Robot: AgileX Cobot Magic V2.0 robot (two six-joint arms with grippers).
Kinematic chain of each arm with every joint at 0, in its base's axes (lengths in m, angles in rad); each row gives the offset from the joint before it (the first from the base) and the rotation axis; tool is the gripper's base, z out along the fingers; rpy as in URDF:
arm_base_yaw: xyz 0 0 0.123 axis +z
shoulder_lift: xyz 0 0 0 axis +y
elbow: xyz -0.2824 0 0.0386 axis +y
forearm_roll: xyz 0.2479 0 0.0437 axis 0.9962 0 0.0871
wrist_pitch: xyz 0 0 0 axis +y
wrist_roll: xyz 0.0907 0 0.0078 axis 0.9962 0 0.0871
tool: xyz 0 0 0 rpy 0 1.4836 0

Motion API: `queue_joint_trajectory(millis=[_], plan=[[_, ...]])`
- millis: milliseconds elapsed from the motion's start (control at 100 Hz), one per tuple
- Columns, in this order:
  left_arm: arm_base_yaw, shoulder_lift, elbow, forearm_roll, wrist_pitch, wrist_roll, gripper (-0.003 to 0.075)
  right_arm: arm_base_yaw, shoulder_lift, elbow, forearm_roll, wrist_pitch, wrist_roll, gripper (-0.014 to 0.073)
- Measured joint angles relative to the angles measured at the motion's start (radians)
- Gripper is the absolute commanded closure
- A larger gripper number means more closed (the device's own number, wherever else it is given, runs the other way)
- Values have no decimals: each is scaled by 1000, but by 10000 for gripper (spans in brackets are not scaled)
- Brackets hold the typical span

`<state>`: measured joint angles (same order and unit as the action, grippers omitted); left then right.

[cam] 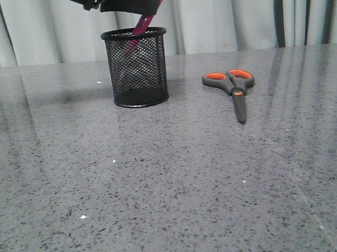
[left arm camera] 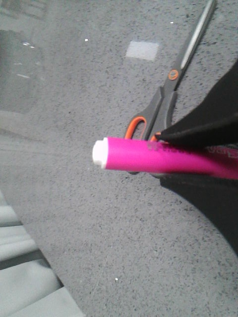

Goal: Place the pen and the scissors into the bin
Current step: 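Lower the highlighter into the mesh cup and open the left gripper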

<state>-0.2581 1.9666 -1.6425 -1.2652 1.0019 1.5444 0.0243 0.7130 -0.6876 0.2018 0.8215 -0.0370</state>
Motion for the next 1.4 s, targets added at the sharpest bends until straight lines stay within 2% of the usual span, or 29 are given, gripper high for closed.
queue_joint_trajectory(millis=[300, 390, 540, 620, 770, 930, 1000, 1070, 1190, 1400], plan=[[0, 0, 0, 75, 36, -11, 734, 0, 0, 0, 0, 0, 3, 323], [0, 0, 0, 80, 37, -20, 652, 0, 0, 0, 0, 0, 3, 323], [0, 0, 0, 80, 38, -24, 423, 0, 0, 0, 0, 0, 0, 323], [0, 0, 0, 80, 36, -33, 380, 0, 0, 0, 0, 0, 0, 323], [4, 0, -9, 58, 44, -50, 388, 0, 0, 0, 0, 0, 0, 323], [50, 0, -81, 44, 154, -92, 395, 0, 0, 0, 0, 0, 0, 323], [83, -11, -119, 44, 186, -129, 449, 0, 0, 0, 0, 0, 0, 323], [119, -37, -149, 44, 198, -166, 540, 0, 0, 0, 0, -2, 0, 323], [176, -114, -164, 44, 204, -187, 741, 0, 0, 0, 0, -22, 2, 323], [242, -247, -167, 103, 222, -255, 742, 0, 0, 0, 9, -66, 2, 323]])
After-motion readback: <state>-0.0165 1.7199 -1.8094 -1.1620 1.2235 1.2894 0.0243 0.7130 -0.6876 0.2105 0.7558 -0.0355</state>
